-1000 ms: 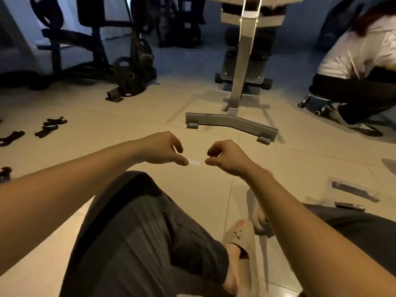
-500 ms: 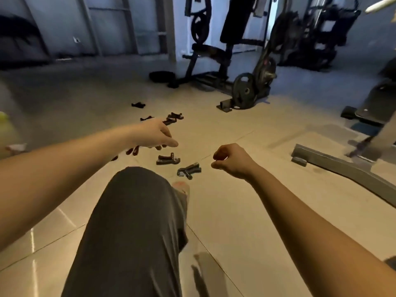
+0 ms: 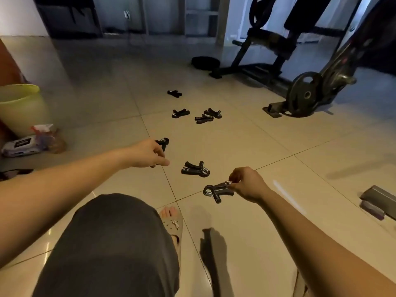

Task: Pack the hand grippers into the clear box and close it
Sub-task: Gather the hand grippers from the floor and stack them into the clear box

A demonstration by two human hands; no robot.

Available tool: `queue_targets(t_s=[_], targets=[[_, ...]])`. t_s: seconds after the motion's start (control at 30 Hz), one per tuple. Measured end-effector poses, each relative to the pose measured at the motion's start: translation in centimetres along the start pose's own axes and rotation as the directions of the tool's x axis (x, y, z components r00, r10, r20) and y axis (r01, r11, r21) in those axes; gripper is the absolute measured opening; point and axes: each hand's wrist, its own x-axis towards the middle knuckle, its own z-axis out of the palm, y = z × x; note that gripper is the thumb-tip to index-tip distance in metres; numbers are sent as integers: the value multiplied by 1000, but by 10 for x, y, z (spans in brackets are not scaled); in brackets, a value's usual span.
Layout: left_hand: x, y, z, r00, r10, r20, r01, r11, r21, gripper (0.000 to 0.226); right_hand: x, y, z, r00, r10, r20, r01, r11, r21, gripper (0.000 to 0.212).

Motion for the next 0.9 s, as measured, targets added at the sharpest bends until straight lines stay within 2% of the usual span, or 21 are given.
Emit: queue_targets(t_s=[0.17, 0.47, 0.7, 0.9], targets=[[84, -9, 26, 996, -40, 84, 37, 999, 39, 36, 62, 41, 22, 998, 45, 55, -42, 998, -44, 27], [217, -32, 86, 995, 1, 103, -16, 989, 147, 61, 173, 100, 62, 981, 86, 173, -57, 984, -167, 34], [303, -60, 151, 989, 82, 123, -103, 980, 173, 79, 226, 145, 119, 943, 49, 329, 50, 957, -285, 64], [355, -86, 194, 981, 128, 145, -164, 948, 274, 97, 247, 173, 155, 917, -55, 396, 205, 915, -347, 68]])
